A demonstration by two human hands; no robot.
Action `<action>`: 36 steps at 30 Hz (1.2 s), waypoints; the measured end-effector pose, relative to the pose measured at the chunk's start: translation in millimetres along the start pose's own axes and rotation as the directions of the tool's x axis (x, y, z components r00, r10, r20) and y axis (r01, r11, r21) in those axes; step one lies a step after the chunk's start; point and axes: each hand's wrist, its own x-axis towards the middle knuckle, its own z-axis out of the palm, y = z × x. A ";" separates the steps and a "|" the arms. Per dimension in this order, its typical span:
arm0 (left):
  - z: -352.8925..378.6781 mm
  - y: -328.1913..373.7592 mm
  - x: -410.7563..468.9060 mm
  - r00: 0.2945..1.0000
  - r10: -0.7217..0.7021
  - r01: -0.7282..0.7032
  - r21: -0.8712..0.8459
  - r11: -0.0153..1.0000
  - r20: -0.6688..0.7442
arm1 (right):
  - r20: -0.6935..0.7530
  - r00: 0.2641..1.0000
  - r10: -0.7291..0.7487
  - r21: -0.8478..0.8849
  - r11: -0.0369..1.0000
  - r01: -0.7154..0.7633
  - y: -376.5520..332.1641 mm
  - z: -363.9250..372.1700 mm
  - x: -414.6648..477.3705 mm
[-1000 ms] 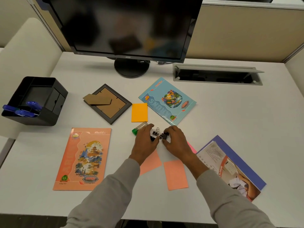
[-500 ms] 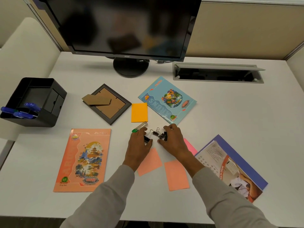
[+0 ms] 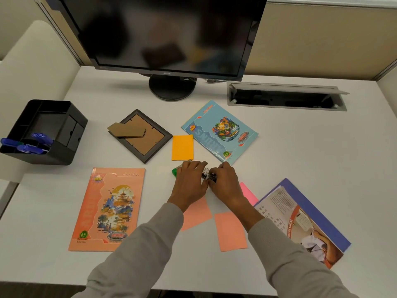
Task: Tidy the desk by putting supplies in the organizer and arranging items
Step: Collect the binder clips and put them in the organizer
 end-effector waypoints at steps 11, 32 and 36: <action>-3.8 8.3 19.5 0.994 -0.049 0.030 0.189 0.981 0.097 | 0.010 1.000 -0.005 -0.021 1.000 0.005 7.7 -4.1 2.1; 3.1 12.6 16.7 0.996 -0.071 0.060 -0.189 0.980 -0.052 | -0.086 0.996 -0.016 0.177 0.984 0.031 30.8 -8.0 -2.3; -3.3 13.2 15.8 0.990 -0.091 0.048 -0.355 0.934 -0.106 | -0.134 0.987 0.084 0.344 0.939 -0.033 30.0 -13.1 -1.5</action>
